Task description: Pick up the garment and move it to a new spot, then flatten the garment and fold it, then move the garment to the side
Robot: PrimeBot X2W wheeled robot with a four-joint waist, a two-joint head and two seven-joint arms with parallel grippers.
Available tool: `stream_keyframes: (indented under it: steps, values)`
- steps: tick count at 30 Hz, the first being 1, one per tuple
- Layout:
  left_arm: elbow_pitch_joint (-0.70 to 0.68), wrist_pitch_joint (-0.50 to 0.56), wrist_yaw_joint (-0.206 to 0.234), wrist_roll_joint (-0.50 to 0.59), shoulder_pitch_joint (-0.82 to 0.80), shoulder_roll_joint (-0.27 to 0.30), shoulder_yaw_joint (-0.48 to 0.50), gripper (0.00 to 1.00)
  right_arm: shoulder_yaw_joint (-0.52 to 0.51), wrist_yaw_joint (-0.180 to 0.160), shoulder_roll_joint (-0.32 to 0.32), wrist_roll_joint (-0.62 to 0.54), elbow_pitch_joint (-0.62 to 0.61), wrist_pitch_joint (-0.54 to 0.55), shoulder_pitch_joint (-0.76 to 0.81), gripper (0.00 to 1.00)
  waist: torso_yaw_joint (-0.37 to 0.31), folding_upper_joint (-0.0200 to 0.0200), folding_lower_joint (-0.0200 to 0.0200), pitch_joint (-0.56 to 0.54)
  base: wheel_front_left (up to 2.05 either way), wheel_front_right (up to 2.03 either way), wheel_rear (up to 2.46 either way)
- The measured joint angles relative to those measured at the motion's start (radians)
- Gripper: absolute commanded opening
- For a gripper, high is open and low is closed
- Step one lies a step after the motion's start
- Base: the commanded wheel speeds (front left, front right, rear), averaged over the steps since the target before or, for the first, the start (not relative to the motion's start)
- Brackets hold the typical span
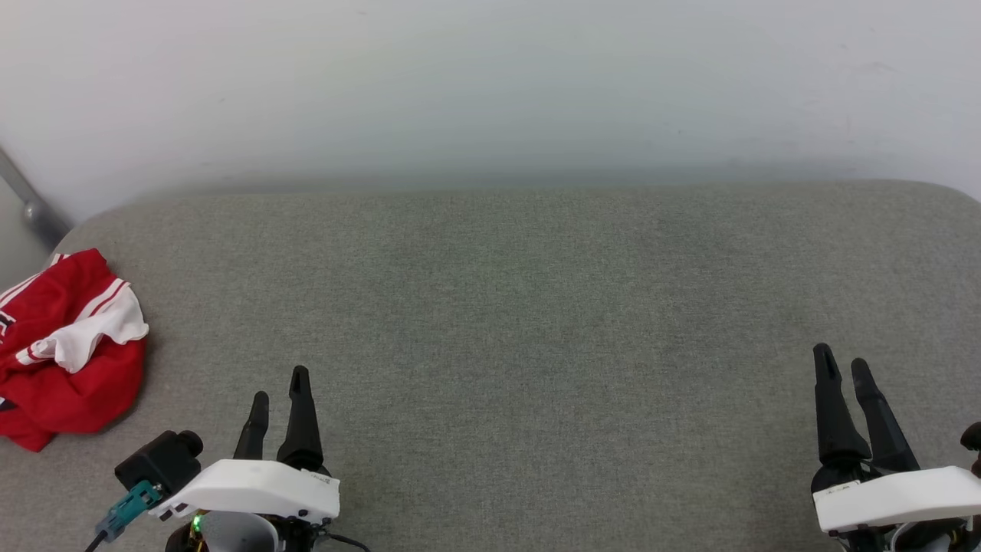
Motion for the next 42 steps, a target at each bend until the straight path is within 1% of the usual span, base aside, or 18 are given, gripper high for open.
stream_keyframes:
  steps: [4,12,27,42]
  values:
    - [-0.007,-0.014,0.016,0.054,0.001,0.0,-0.015,1.0,0.005,0.0,0.0,-0.059,-0.01,-0.01,0.006,1.0,0.001,0.0,0.0,0.0,0.0,0.0,0.0]
    - [-0.016,-0.037,0.035,0.152,0.007,0.003,-0.039,1.0,0.01,0.0,0.0,-0.166,-0.029,-0.035,0.023,1.0,0.003,0.0,0.0,0.0,0.0,0.0,0.0]
    - [-0.03,-0.076,0.069,0.313,0.021,0.006,-0.076,1.0,0.014,0.0,0.0,-0.331,-0.065,-0.073,0.046,1.0,0.007,0.0,0.0,0.001,0.0,0.0,0.0]
    - [-0.035,-0.11,0.072,0.44,0.038,0.005,-0.097,1.0,0.014,0.0,0.0,-0.465,-0.098,-0.108,0.064,1.0,0.01,0.0,0.0,0.0,0.0,0.0,0.0]
